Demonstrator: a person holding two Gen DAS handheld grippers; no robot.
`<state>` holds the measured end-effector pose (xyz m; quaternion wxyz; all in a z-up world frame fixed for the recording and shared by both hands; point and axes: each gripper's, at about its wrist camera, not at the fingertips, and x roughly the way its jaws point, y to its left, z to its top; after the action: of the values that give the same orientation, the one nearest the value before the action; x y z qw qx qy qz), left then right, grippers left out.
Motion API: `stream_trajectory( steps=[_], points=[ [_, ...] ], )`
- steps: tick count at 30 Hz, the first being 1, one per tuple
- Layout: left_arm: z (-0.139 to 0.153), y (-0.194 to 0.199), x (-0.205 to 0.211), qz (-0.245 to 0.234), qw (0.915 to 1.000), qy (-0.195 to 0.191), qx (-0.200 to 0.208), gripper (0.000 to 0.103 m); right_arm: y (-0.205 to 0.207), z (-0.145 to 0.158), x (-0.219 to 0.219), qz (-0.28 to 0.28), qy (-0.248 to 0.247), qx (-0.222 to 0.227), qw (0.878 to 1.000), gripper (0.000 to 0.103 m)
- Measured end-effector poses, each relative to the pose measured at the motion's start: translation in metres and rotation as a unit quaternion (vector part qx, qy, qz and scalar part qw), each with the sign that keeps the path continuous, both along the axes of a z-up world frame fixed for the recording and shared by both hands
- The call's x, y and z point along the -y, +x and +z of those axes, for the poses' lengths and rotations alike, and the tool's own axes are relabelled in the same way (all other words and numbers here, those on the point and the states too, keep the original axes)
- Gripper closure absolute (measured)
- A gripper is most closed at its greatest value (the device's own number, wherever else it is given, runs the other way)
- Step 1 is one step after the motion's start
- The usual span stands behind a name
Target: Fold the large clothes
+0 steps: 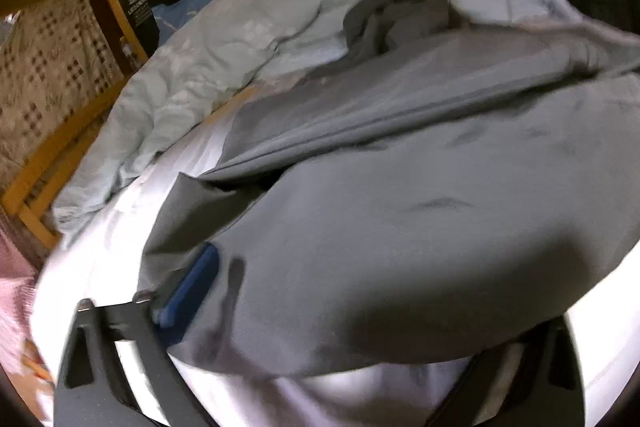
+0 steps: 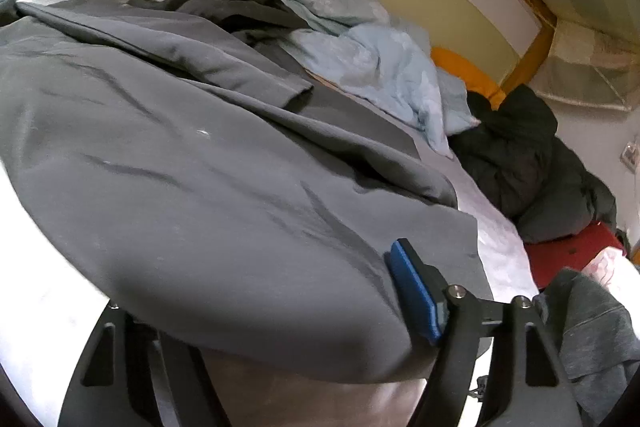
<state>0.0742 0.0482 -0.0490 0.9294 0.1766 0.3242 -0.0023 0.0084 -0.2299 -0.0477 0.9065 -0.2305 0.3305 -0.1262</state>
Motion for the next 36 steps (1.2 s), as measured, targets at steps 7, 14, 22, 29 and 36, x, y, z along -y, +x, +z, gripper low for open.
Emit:
stream_trajectory(
  steps=[7,14,22,29,36],
  points=[
    [-0.004,-0.026,0.009,0.056,0.9962,0.066,0.014,0.086,-0.002,-0.008,-0.019,-0.028,-0.061,0.008,0.998,0.079],
    [0.033,-0.101,-0.004,0.038,0.9987,0.035,0.006,0.090,-0.084,0.034,0.001,0.009,0.065,-0.013,0.998,0.084],
    [0.032,-0.161,-0.008,0.035,0.9990,0.024,-0.017,0.089,-0.147,0.037,-0.002,0.014,0.068,-0.024,0.997,0.083],
    [0.090,-0.101,-0.016,0.032,0.9974,-0.056,-0.032,0.085,-0.117,0.086,0.010,0.019,0.081,0.006,0.996,0.049],
    [0.093,0.020,0.012,0.047,0.9975,0.048,-0.020,0.052,-0.018,0.116,0.042,-0.007,0.089,0.020,0.996,0.031]
  ],
)
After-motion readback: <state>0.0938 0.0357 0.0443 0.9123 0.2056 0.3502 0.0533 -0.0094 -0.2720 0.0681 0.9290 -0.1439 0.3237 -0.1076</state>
